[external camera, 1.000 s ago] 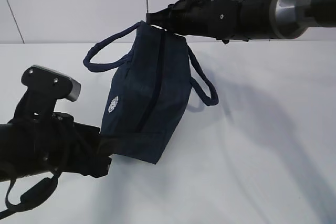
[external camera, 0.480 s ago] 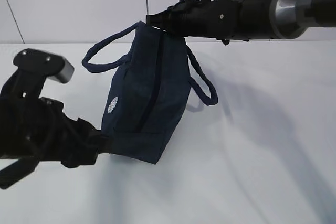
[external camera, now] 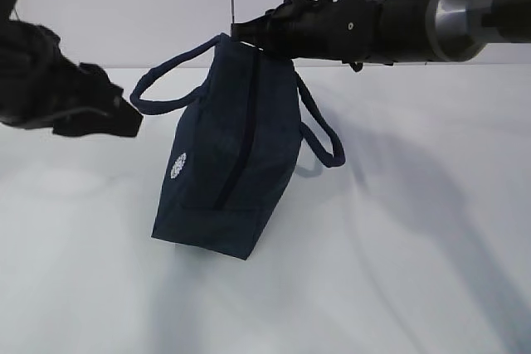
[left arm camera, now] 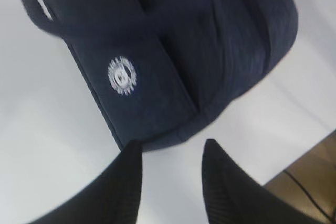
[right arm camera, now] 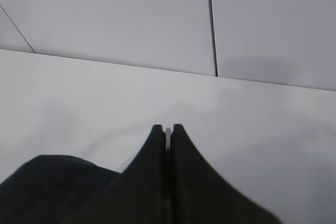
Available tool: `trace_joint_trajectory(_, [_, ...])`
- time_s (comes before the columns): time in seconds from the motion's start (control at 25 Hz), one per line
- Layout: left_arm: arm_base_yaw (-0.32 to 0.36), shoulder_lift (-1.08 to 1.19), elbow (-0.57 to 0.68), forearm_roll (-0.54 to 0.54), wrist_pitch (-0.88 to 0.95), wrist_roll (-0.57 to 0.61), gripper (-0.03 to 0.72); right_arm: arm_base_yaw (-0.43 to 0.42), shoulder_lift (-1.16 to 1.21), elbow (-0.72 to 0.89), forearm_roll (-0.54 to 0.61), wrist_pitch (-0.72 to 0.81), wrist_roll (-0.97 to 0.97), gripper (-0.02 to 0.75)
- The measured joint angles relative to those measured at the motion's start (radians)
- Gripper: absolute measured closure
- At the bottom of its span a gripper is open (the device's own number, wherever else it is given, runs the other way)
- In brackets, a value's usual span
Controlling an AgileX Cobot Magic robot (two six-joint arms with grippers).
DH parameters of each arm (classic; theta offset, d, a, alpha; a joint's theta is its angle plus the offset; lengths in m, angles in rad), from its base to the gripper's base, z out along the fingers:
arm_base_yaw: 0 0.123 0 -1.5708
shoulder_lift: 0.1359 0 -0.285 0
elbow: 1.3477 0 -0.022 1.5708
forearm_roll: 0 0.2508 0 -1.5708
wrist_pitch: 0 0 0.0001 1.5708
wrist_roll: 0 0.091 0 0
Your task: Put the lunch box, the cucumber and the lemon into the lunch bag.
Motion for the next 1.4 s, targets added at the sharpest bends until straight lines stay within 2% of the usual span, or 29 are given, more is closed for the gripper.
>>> trace_joint_trajectory(0.32, [0.098,0.12,-0.23,-0.012,0.19,0.0,0.449,0.0,0.0,0.0,0.021,0.0,0.002,0.738])
trace_joint_trajectory(0.64, [0.102,0.283,-0.433,-0.062,0.28,0.0,0.445,0.0,0.0,0.0,0.041,0.017,0.005,0.738])
trace_joint_trajectory(0.8, [0.102,0.355,-0.516,-0.071,0.315,0.0,0.396,0.0,0.0,0.0,0.042,0.021,0.005,0.738])
trace_joint_trajectory(0.96, [0.103,0.435,-0.576,-0.131,0.375,0.0,0.359,0.0,0.0,0.0,0.043,0.021,0.005,0.738])
trace_joint_trajectory(1.4, [0.103,0.519,-0.604,-0.279,0.405,0.079,0.35,0.0,0.0,0.0,0.043,0.024,0.005,0.738])
